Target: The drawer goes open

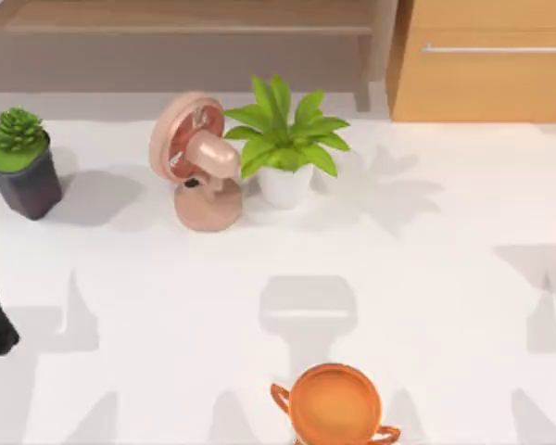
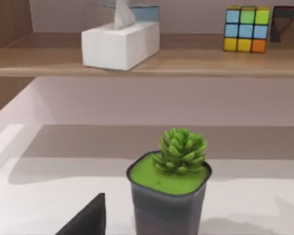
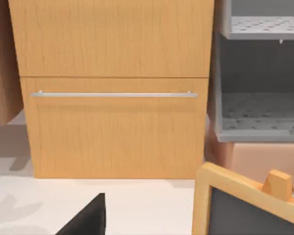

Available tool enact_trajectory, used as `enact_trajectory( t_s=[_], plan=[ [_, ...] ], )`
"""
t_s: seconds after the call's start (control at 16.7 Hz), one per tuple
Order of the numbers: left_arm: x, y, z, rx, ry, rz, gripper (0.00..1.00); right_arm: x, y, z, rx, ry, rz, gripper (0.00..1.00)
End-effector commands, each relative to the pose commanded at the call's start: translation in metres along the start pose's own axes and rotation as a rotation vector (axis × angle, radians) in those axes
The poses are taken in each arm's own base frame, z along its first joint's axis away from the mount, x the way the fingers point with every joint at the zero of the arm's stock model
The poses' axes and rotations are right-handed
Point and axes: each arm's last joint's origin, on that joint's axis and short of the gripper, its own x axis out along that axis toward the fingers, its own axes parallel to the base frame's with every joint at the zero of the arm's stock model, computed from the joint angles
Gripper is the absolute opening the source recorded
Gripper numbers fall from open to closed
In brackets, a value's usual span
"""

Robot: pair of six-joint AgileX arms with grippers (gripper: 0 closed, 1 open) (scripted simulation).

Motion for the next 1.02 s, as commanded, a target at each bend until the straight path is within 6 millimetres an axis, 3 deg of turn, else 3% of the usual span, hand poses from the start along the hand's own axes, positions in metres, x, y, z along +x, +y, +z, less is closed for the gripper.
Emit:
enact_trajectory(
  t_s=[0.24, 0.48, 0.78, 1.02],
  plan=[
    [0.000, 0.000, 0.000, 0.000, 0.000, 0.000, 1.00, 0.001, -0.001, 0.008, 0.000, -0.012, 0.000, 1.00],
    [0.000, 0.000, 0.000, 0.000, 0.000, 0.000, 1.00, 0.011, -0.008, 0.040, -0.004, -0.031, -0.002, 1.00],
    [0.000, 0.000, 0.000, 0.000, 0.000, 0.000, 1.00, 0.051, -0.030, 0.084, -0.006, -0.021, -0.002, 1.00],
    [0.000, 0.000, 0.000, 0.000, 0.000, 0.000, 1.00, 0.093, -0.059, 0.101, -0.002, -0.005, -0.001, 1.00]
  ],
)
